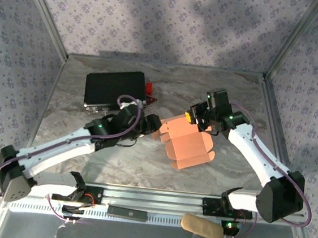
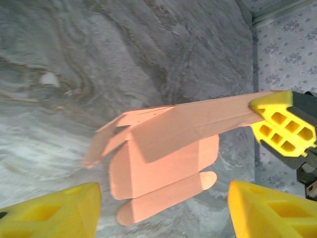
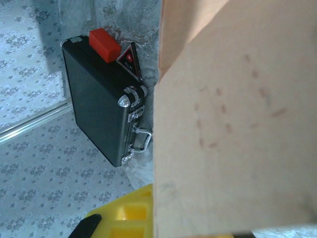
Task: Fold the paper box
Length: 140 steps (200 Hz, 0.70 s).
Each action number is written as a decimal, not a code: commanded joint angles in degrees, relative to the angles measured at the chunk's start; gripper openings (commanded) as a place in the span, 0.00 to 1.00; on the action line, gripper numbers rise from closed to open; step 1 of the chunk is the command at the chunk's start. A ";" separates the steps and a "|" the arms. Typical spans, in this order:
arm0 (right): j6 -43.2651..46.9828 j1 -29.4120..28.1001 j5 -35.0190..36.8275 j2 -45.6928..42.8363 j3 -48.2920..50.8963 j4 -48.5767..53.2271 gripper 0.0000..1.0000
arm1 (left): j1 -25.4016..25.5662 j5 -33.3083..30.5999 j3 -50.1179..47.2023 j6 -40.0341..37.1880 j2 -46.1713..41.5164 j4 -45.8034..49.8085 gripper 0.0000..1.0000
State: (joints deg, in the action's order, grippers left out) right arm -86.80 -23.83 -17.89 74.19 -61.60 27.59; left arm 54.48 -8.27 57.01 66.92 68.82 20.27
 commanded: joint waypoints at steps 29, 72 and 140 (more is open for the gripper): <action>-1.17 1.51 -1.65 -0.76 1.22 -1.78 0.00 | 1.28 0.80 7.04 -0.59 6.86 -4.29 0.68; -1.61 1.94 -2.46 -1.15 1.79 -2.80 0.00 | 1.25 2.07 9.60 -0.66 12.22 -5.33 0.69; -2.56 2.08 -2.94 -3.81 4.27 -4.14 0.00 | 1.40 2.72 13.09 -1.28 19.18 -11.16 0.67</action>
State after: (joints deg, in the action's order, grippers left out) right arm -88.31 -21.98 -19.42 72.79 -58.46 24.12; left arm 55.66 -5.93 67.05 66.85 86.46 14.11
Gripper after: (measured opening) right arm 0.052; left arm 0.678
